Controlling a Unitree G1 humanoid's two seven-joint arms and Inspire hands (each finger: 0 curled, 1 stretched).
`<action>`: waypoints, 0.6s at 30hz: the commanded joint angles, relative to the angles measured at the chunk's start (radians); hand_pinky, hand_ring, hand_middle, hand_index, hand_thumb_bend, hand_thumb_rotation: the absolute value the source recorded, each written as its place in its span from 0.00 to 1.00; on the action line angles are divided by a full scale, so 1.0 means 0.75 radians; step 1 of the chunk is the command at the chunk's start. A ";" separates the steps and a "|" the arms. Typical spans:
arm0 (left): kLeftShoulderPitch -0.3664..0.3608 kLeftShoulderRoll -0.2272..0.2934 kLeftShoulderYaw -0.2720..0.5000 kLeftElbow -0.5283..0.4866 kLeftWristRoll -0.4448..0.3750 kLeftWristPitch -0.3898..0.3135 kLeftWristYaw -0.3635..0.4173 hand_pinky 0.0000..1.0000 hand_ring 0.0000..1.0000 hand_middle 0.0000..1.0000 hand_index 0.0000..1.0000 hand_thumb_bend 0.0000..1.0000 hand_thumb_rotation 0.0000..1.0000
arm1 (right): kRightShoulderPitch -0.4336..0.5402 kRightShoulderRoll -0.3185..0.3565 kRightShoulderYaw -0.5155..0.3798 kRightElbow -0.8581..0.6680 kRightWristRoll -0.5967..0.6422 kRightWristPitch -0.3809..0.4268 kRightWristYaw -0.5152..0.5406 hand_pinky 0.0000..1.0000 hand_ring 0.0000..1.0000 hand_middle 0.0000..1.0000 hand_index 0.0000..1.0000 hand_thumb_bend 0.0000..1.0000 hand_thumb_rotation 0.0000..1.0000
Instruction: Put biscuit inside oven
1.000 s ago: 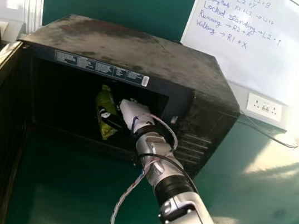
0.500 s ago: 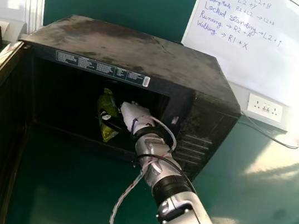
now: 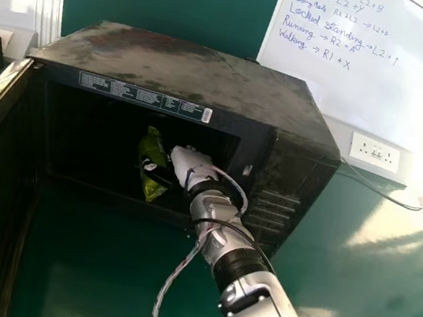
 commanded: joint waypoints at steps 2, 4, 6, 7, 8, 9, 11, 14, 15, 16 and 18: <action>0.036 -0.105 0.007 0.024 0.001 -0.025 0.000 0.61 0.71 0.71 0.77 0.71 0.63 | 0.000 -0.016 -0.028 0.022 0.031 0.023 -0.024 0.39 0.47 0.14 0.14 0.41 0.00; 0.033 -0.113 0.016 0.026 0.012 -0.023 0.008 0.62 0.71 0.72 0.77 0.71 0.62 | 0.010 -0.019 -0.040 0.024 0.042 0.017 -0.027 0.39 0.47 0.14 0.14 0.41 0.00; 0.033 -0.115 0.016 0.030 0.012 -0.027 0.010 0.64 0.72 0.73 0.77 0.71 0.63 | 0.018 -0.021 -0.048 0.026 0.052 0.018 -0.022 0.39 0.47 0.15 0.14 0.41 0.00; 0.037 -0.111 0.010 0.029 0.006 -0.030 0.006 0.65 0.73 0.74 0.77 0.71 0.63 | 0.021 -0.022 -0.049 0.027 0.054 0.019 -0.018 0.39 0.47 0.15 0.14 0.41 0.00; 0.039 -0.108 0.005 0.029 0.002 -0.032 0.004 0.67 0.74 0.76 0.78 0.70 0.64 | 0.023 -0.023 -0.052 0.028 0.056 0.022 -0.015 0.39 0.47 0.15 0.14 0.41 0.00; 0.041 -0.107 0.002 0.029 -0.001 -0.035 0.001 0.70 0.74 0.77 0.79 0.70 0.64 | 0.028 -0.024 -0.055 0.028 0.060 0.018 -0.017 0.39 0.47 0.14 0.14 0.41 0.00; 0.046 -0.109 -0.003 0.026 -0.003 -0.035 0.002 0.71 0.73 0.76 0.79 0.70 0.62 | 0.036 -0.027 -0.061 0.028 0.066 0.008 -0.026 0.39 0.47 0.15 0.14 0.41 0.00; 0.065 -0.103 -0.031 0.012 -0.024 -0.030 -0.006 0.75 0.72 0.75 0.78 0.69 0.61 | 0.046 -0.032 -0.063 0.026 0.073 -0.010 -0.033 0.39 0.47 0.15 0.14 0.41 0.00; 0.068 -0.094 -0.040 0.015 -0.039 -0.032 -0.012 0.75 0.72 0.75 0.78 0.68 0.61 | 0.048 -0.033 -0.063 0.026 0.073 -0.015 -0.035 0.38 0.47 0.15 0.15 0.41 0.00; 0.070 -0.086 -0.044 0.018 -0.048 -0.034 -0.016 0.75 0.72 0.75 0.77 0.68 0.61 | 0.050 -0.034 -0.062 0.026 0.071 -0.019 -0.037 0.38 0.47 0.15 0.15 0.41 0.00; 0.076 -0.074 -0.057 0.018 -0.071 -0.038 -0.028 0.74 0.71 0.74 0.78 0.68 0.61 | 0.053 -0.034 -0.065 0.026 0.074 -0.027 -0.044 0.38 0.47 0.16 0.16 0.42 0.00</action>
